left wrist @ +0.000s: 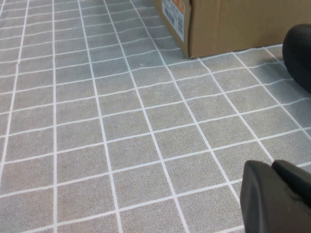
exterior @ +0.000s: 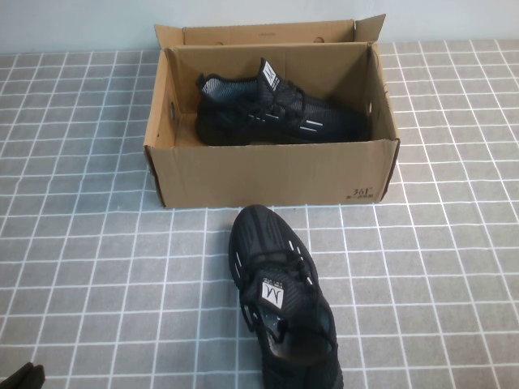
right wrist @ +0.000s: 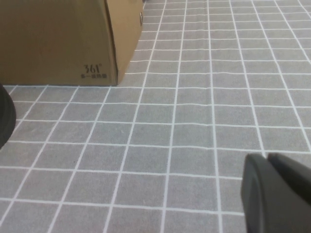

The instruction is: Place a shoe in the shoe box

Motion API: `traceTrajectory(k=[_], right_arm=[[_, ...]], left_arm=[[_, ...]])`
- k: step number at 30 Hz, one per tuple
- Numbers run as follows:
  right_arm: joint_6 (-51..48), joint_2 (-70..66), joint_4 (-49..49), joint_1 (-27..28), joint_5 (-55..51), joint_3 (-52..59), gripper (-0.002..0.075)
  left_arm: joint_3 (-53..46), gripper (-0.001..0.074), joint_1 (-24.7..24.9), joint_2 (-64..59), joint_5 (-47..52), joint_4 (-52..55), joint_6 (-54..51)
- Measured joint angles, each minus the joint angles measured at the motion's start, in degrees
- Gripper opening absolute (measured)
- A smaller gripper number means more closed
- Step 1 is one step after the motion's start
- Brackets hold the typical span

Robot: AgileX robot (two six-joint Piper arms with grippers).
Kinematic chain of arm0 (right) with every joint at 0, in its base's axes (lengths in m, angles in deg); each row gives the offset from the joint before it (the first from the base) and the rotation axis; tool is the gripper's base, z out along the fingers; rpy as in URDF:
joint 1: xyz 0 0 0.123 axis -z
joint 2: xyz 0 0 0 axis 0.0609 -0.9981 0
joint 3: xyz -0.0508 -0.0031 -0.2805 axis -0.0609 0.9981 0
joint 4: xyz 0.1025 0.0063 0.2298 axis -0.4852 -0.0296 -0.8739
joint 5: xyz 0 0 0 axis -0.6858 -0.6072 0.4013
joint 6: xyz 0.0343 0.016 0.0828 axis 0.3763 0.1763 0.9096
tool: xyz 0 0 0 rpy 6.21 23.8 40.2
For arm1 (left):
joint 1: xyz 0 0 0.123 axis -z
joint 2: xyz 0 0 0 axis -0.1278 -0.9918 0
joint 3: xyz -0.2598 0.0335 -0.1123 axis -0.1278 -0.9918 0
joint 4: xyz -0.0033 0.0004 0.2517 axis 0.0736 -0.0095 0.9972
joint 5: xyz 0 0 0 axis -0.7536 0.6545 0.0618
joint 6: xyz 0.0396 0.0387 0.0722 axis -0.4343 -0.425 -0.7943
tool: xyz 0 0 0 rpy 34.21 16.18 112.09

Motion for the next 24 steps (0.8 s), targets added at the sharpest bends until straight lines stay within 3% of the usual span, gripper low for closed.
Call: traceTrajectory(k=[7,15,24], right_arm=[[0.0,0.0,-9.6,0.0,1.2,0.0,-0.0016],[0.0,0.0,-37.7,0.0,12.3,0.0,-0.0016],[0.0,0.0,-45.0,0.0,12.4,0.0,-0.0016]], left_arm=[[0.0,-0.0001,0.0,0.0,0.0,0.0,0.0],[0.0,-0.0001,0.0,0.0,0.0,0.0,0.0],[0.0,-0.0001,0.0,0.0,0.0,0.0,0.0]])
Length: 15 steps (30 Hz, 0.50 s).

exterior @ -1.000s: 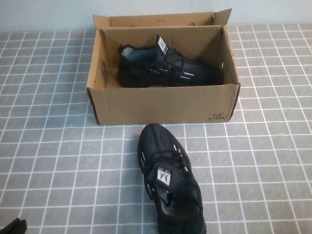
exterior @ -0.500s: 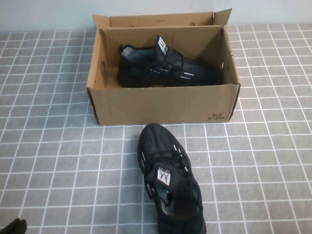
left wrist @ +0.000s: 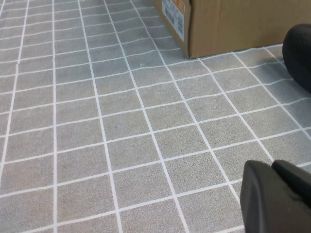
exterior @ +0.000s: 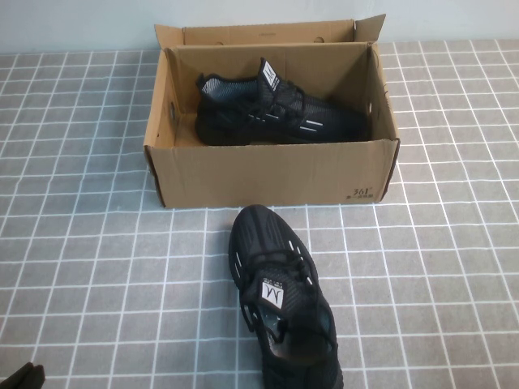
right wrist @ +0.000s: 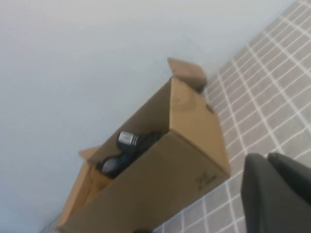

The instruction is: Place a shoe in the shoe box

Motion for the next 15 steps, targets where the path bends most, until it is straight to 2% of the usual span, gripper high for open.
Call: traceTrajectory(k=[6,15], right_arm=[[-1.7,-5.2,2.4,0.0,-11.8,-8.6,-0.0016],[-6.6,-32.5,19.3,0.0,-34.5,-31.3,-0.0016]], left_arm=[[0.0,-0.0001,0.0,0.0,0.0,0.0,0.0],[0.0,-0.0001,0.0,0.0,0.0,0.0,0.0]])
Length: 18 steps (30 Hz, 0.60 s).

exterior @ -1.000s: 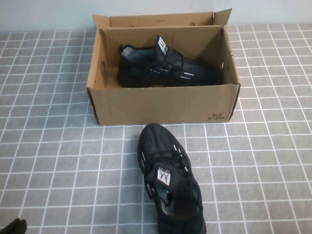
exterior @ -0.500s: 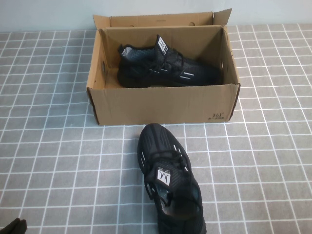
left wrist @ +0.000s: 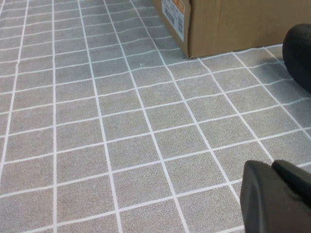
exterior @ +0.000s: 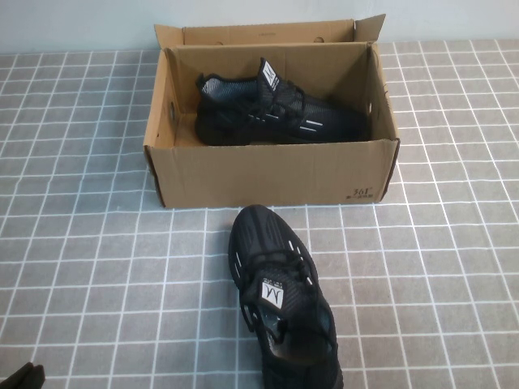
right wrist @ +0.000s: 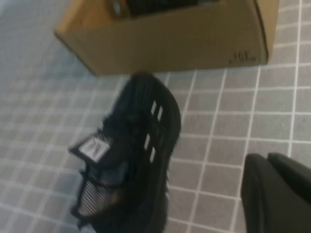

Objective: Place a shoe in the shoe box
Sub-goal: Pick up the shoe from the table

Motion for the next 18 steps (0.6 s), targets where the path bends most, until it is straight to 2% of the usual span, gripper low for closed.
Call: traceTrajectory(k=[5,9,14,18], right_arm=[[-8.5,-15.4,3.2,-0.1,-7.6,-10.4,-0.0016],[-11.2,-25.8,4.1,-3.7,-9.8,-18.0,-0.0016],[-11.9,-37.1,8.1,-14.9,-10.0,-27.4,-0.0016],[-10.3,-45.1,16.7,-27.1,-11.2,-35.0,-0.0016]], left_arm=[[0.0,-0.0001,0.0,0.0,0.0,0.0,0.0],[0.0,-0.0001,0.0,0.0,0.0,0.0,0.0],[0.0,-0.0001,0.0,0.0,0.0,0.0,0.0],[0.0,-0.0001,0.0,0.0,0.0,0.0,0.0]])
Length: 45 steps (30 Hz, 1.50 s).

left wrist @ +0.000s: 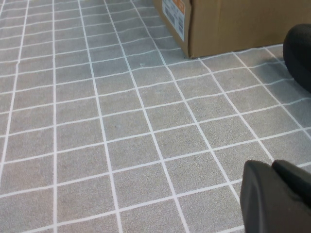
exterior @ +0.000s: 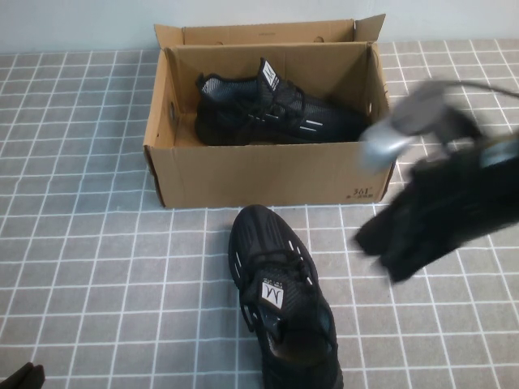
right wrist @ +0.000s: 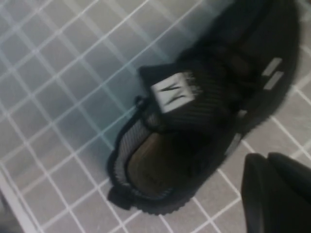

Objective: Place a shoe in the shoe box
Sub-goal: Pick up the shoe from the table

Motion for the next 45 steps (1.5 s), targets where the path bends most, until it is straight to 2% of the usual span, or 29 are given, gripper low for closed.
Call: traceTrajectory(k=[5,8,11,15,18,24,34,41,45], right_arm=[[0.2,-8.6,11.0,-13.6,-3.6,-7.5,-0.0008],[0.3,-12.5,15.0,-18.0,-4.2,-9.5,0.0053],[0.3,-15.1,16.8,-19.5,-3.9,-10.2,0.0201],[0.3,-16.6,19.3,-19.7,-1.0,-10.3,0.0452],[0.3,-17.7,19.8,-20.0,2.0,-10.3,0.0529],[0.3,-21.0,20.9,-20.4,5.9,-10.5,0.0540],[0.4,-23.5,34.1,-20.4,8.9,-10.5,0.0537],[0.4,-23.5,35.3,-20.4,10.3,-10.5,0.0532],[0.5,-23.5,34.5,-20.4,10.7,-10.5,0.0484]], left_arm=[[0.0,-0.0001,0.0,0.0,0.0,0.0,0.0],[0.0,-0.0001,0.0,0.0,0.0,0.0,0.0],[0.0,-0.0001,0.0,0.0,0.0,0.0,0.0],[0.0,-0.0001,0.0,0.0,0.0,0.0,0.0],[0.0,-0.0001,0.0,0.0,0.0,0.0,0.0],[0.0,-0.0001,0.0,0.0,0.0,0.1,0.0],[0.0,-0.0001,0.0,0.0,0.0,0.1,0.0],[0.0,-0.0001,0.0,0.0,0.0,0.1,0.0],[0.0,-0.0001,0.0,0.0,0.0,0.1,0.0]])
